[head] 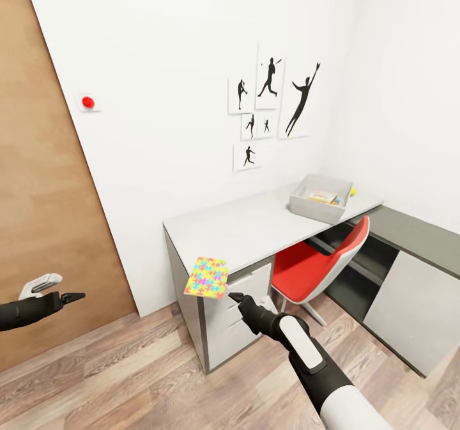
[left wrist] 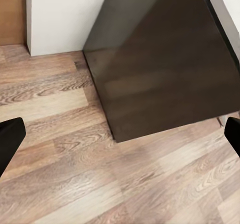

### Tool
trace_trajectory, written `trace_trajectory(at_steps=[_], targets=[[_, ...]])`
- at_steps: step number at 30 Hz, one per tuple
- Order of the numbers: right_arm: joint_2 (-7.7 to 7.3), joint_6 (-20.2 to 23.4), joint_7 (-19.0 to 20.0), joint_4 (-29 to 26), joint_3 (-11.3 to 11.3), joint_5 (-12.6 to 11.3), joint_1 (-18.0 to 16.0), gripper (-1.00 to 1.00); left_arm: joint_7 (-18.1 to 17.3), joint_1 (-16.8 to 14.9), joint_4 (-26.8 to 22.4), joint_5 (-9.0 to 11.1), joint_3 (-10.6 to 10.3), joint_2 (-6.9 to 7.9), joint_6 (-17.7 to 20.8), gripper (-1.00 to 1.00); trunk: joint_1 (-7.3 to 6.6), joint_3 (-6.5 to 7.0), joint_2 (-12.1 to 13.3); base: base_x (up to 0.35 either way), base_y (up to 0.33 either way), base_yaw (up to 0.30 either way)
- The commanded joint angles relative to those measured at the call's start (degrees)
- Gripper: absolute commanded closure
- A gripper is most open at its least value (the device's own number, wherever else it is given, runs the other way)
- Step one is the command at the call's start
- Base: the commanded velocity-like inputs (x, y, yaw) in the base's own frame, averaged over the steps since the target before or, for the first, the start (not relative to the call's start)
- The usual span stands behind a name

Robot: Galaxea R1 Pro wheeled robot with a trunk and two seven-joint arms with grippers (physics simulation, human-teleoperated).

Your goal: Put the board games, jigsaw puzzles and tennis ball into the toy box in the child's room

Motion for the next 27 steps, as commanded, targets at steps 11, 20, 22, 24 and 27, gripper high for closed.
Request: trace_trajectory(at_steps=[11,20,22,24,27], targets=[[0.11,-5.39,-0.55,-0.1,0.19,-0.28,-0.03,-1.0,-0.09,-0.05,-0.01,-0.01,0.04,0.0,0.26,-1.0,2.43,-2.05,-4.47,0.0,0.0,0.0],[0.27,-5.72,-0.8,-0.1,0.44,-0.21,-0.03,-1.0,-0.08,-0.05,-0.01,-0.02,0.04,-0.04,0.18,-1.0,4.4,-3.66,-8.08,0.0,0.0,0.0],[0.32,-5.75,-0.85,-0.1,0.33,-0.24,-0.03,-1.0,-0.08,-0.05,-0.01,-0.02,0.01,-0.06,0.17,-1.0,4.84,-4.02,-8.88,0.0,0.0,0.0],[0.34,-5.76,-0.8,-0.1,0.18,-0.32,-0.03,-1.0,-0.08,-0.05,-0.01,-0.02,0.0,-0.17,0.16,-1.0,5.28,-4.38,-9.68,0.0,0.0,0.0],[0.27,-5.7,-0.67,-0.1,0.03,-0.69,-0.03,-1.0,-0.08,-0.05,-0.01,-0.02,0.0,-0.33,0.16,-1.0,5.94,-4.92,-10.89,0.0,0.0,0.0]])
